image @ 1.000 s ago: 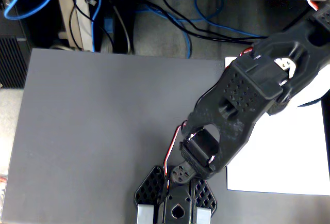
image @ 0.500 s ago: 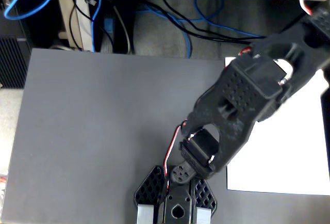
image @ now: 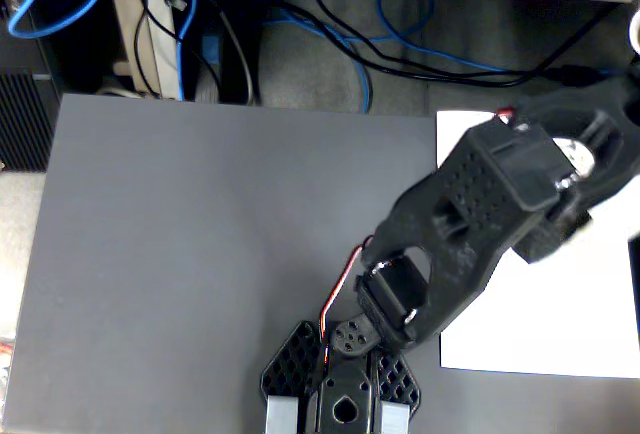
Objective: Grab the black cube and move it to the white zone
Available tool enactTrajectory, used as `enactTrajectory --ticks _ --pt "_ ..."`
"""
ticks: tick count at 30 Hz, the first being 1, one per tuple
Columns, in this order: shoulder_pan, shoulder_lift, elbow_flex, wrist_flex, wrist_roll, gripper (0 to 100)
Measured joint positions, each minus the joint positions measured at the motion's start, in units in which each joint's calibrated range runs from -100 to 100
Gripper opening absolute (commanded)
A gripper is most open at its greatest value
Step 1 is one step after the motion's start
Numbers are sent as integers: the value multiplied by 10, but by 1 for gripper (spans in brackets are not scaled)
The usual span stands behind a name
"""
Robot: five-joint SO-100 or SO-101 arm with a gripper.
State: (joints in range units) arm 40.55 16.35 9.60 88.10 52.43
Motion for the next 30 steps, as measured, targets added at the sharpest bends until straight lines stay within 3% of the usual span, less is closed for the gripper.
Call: enactTrajectory --ticks 5,18,24,30 --pt "17 0 0 0 11 53" --pt "26 -7 0 15 11 53" --pt "25 -290 0 104 11 53" --pt "25 -339 0 105 8 53"
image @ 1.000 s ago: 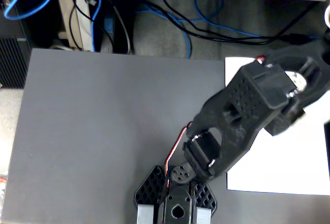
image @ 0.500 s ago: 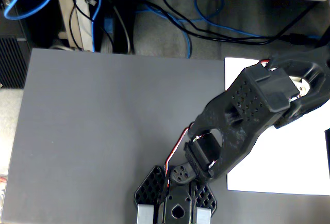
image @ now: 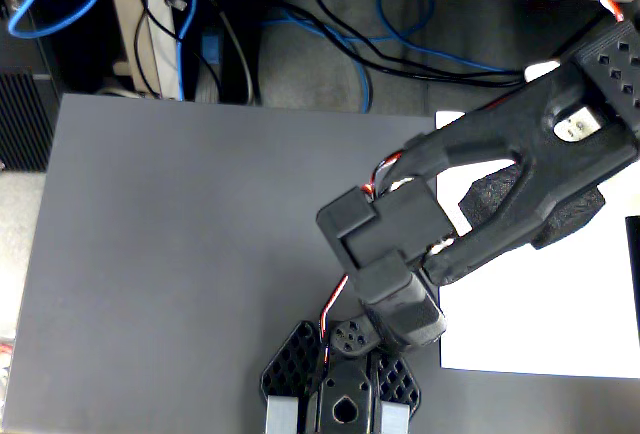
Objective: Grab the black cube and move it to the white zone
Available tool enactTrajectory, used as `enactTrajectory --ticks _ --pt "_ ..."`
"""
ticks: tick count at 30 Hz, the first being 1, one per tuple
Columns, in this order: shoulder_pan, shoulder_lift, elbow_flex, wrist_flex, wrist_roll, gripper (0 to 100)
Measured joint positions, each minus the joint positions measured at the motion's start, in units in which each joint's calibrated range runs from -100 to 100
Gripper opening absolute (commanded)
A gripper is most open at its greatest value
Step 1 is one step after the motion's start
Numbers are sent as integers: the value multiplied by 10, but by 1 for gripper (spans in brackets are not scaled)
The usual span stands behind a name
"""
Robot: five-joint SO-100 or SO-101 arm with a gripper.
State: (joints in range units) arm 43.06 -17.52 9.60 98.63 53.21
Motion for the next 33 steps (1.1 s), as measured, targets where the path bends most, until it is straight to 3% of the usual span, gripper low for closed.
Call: enactTrajectory --ticks 2,6,8,12,16,27,33 --pt "-14 0 0 -20 -30 49" --pt "-135 0 0 -117 -145 14" --pt "-151 0 0 -126 -166 1" --pt "-185 0 0 -126 -203 2" --pt "-283 0 0 -126 -283 1" --pt "-309 -17 -135 -125 -389 1" --pt "-368 -389 -139 -35 -416 1"
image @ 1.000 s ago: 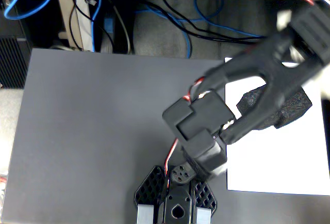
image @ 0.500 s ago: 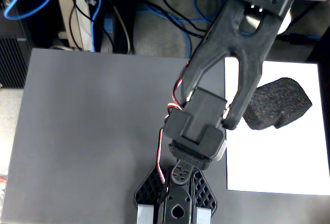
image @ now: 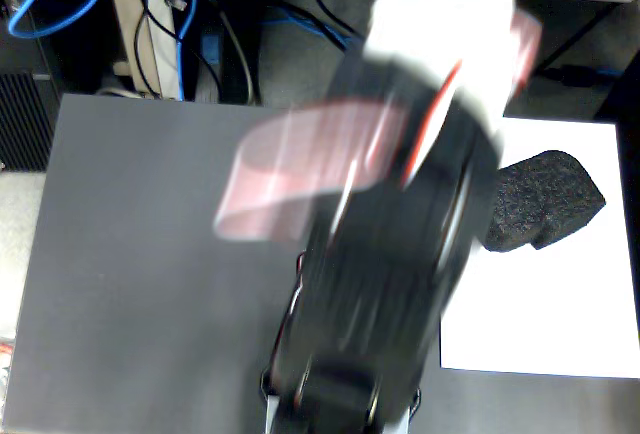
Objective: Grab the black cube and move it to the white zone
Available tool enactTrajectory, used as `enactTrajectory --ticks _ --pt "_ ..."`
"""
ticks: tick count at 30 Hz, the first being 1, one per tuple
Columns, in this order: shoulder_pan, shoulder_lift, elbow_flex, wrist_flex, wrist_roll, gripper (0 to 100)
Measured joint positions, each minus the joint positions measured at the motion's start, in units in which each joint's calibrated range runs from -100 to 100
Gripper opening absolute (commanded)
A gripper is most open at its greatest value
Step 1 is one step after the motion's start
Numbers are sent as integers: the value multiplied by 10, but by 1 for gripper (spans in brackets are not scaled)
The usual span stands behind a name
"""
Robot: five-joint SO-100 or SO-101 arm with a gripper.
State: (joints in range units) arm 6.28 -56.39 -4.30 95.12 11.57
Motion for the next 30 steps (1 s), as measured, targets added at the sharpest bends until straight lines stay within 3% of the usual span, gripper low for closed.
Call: enactTrajectory --ticks 6,9,14,19,30 --pt "-16 -159 -5 38 -4 1" --pt "-82 -202 5 38 -9 1" --pt "-141 -311 136 39 -15 1" --pt "-140 -430 287 35 -47 1" --pt "-142 -429 698 -163 -59 1"
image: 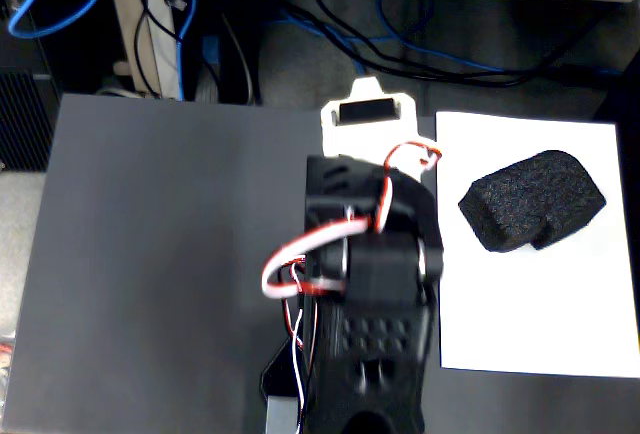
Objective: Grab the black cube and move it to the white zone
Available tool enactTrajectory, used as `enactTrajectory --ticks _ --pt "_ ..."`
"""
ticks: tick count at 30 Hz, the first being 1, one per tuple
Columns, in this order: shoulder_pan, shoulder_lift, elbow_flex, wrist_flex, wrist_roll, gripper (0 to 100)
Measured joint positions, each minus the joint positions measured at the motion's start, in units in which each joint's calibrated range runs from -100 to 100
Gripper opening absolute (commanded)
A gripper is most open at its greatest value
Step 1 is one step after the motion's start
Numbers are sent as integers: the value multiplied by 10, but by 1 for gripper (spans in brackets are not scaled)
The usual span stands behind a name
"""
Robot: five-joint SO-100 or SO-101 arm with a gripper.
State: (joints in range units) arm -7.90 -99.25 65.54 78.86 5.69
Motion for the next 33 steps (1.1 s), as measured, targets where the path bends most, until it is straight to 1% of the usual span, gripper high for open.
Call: enactTrajectory --ticks 2,5,10,12,15,17,33 --pt "1 2 101 -40 0 1" --pt "1 2 220 -67 0 1" --pt "1 2 313 -68 0 1" --pt "1 1 327 -68 0 2" --pt "1 1 327 -68 -27 2" --pt "1 1 327 -68 -33 2" --pt "1 1 345 -74 -34 1"
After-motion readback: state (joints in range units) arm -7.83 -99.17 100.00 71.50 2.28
